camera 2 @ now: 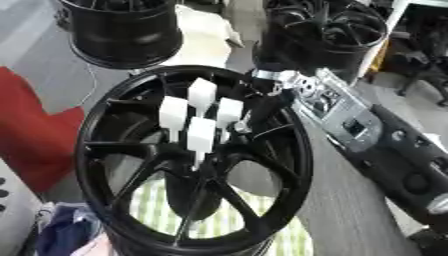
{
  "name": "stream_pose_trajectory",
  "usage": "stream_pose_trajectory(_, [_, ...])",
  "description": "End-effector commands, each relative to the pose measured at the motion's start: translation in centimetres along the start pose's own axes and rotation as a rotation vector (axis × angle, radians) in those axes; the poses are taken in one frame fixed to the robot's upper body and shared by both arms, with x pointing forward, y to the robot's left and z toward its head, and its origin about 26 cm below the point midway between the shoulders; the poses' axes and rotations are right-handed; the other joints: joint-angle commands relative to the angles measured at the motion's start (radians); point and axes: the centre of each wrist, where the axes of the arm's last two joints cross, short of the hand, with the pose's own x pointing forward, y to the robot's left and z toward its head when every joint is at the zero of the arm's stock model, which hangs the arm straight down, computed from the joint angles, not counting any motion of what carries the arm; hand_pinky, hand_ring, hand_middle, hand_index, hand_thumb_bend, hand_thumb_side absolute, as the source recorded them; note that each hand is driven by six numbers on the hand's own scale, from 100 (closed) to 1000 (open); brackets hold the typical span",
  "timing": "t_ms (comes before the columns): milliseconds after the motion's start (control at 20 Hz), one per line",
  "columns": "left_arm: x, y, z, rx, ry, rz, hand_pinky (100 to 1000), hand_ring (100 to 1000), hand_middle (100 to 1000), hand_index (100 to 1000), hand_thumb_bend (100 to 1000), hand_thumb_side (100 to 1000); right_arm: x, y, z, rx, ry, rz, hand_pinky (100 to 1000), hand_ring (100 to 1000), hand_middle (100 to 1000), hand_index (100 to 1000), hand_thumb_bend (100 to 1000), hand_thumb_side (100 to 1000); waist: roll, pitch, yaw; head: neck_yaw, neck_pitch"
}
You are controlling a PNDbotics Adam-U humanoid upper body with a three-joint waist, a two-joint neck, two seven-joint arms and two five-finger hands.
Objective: Pull the pin out of the wheel hub.
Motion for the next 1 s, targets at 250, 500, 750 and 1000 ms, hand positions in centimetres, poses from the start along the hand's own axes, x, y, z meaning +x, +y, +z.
stream_pose_trajectory(250, [0.6, 0.3, -0.2, 0.010, -0.011, -0.003, 617, 699, 711, 835, 100, 250, 0.5, -0.8, 0.7, -0.092, -0.023, 0.008, 207, 471, 621, 535, 397, 100, 0.010, -0.008, -0.002, -0.001, -0.002])
stream_pose_trajectory(500, [0.5, 0.3, -0.2, 0.011, -0.009, -0.003, 617, 699, 711, 835, 100, 249, 1.1, -1.0, 1.4, -0.165, -0.059, 0.012, 100, 410, 565, 463, 380, 100, 0.010, -0.008, -0.005, 0.001, -0.002])
stream_pose_trajectory(750, [0.4, 0.3, -0.1, 0.011, -0.006, -0.002, 617, 699, 711, 835, 100, 248, 2.1, -1.5, 2.7, -0.219, -0.107, 0.016, 100, 382, 547, 437, 384, 100, 0.011, -0.011, -0.009, 0.003, -0.001])
stream_pose_trajectory(1000, [0.3, 0.4, 0.1, 0.013, 0.001, -0.001, 618, 698, 711, 835, 100, 250, 2.9, -3.2, 5.4, -0.296, -0.144, 0.023, 100, 366, 547, 429, 392, 100, 0.011, -0.017, -0.019, 0.008, 0.002])
